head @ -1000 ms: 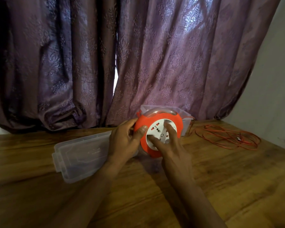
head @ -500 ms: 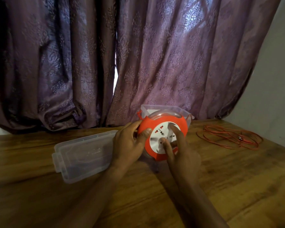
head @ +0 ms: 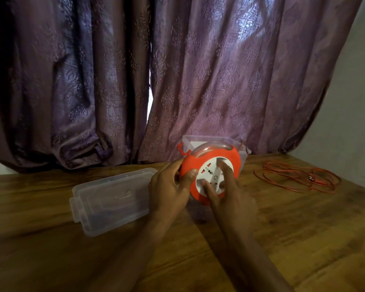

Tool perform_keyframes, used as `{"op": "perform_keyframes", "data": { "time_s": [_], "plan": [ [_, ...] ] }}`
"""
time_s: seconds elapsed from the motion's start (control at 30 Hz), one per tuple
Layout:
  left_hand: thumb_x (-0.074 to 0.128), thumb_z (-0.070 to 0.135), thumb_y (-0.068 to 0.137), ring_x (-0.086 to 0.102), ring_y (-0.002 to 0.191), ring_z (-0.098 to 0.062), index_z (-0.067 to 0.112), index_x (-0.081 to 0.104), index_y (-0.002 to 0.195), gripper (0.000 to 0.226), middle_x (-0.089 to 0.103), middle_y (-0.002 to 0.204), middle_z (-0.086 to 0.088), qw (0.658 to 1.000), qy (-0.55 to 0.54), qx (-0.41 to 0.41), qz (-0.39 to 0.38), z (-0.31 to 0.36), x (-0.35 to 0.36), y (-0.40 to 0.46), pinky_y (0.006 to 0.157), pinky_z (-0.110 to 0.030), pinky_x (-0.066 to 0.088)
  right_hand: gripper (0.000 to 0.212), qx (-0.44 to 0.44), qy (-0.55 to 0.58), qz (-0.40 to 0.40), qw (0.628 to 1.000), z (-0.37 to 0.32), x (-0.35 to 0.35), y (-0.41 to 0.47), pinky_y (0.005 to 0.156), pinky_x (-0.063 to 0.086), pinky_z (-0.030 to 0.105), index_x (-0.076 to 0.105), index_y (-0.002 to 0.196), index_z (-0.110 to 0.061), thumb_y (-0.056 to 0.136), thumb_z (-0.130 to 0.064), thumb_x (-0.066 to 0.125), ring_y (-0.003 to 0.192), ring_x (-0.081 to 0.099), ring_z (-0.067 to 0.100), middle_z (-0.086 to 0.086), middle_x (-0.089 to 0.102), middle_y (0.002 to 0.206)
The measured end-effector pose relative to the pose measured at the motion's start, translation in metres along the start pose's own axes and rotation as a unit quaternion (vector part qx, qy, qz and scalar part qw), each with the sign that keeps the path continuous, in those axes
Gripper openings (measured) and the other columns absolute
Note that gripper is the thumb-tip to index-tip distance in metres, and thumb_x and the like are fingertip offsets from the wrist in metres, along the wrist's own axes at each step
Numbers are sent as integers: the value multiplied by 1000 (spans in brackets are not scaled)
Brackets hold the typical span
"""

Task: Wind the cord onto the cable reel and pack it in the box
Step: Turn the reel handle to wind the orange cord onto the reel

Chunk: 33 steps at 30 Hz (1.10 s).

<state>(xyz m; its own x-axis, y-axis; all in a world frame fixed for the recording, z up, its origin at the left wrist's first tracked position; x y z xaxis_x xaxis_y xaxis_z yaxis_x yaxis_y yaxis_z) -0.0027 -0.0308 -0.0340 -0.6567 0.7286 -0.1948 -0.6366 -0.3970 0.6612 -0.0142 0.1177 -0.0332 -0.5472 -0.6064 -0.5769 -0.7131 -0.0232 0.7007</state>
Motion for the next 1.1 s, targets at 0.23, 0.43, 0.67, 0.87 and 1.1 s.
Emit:
{"op": "perform_keyframes", "data": {
  "time_s": [0.23,0.43,0.67,0.87,1.1],
  "plan": [
    [50,66,82,65,99,-8,25,67,121,58,68,111,14,1000,11,21,-16,4,3,-8,84,-36,57,45,192,257,12,947,8,4,2,70,50,29,49,109,-35,75,-60,67,82,62,6,-8,64,104],
    [50,69,77,67,84,-9,30,70,107,53,72,92,11,1000,-9,-26,10,-4,-5,3,77,-39,57,51,13,158,23,987,-1,-1,-1,68,49,31,42,126,-36,83,-32,70,81,59,8,-10,62,101],
    [52,69,77,69,87,-6,33,69,112,53,74,95,12,999,-32,-40,3,-4,-7,11,80,-39,58,77,-84,-6,-56,995,-9,3,-3,68,56,41,17,137,-60,90,-13,57,107,60,28,-1,21,154],
    [51,70,78,69,88,-6,32,68,115,56,75,95,12,999,-33,-39,-12,-2,-5,8,82,-40,58,75,-77,-50,-49,995,-7,-2,0,59,51,35,24,134,-56,83,-14,61,92,63,30,-1,30,145],
    [51,67,80,68,89,-8,30,68,117,55,70,99,16,1000,-13,2,-19,9,2,-5,79,-37,58,61,135,150,20,979,-1,-3,2,66,44,31,38,105,-31,63,-49,79,82,60,17,-6,60,92]
  ]
}}
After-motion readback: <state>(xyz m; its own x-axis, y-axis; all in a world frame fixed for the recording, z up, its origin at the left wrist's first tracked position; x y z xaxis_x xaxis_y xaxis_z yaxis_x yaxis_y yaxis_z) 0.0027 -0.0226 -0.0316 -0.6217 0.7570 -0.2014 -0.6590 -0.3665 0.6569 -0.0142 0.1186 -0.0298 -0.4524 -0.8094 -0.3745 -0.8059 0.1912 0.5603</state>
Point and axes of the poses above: each hand's wrist, its own y-axis towards the middle knuckle, its own x-axis out of the palm, z = x × y, the point moved 1 cm from there along y, towards the middle knuckle
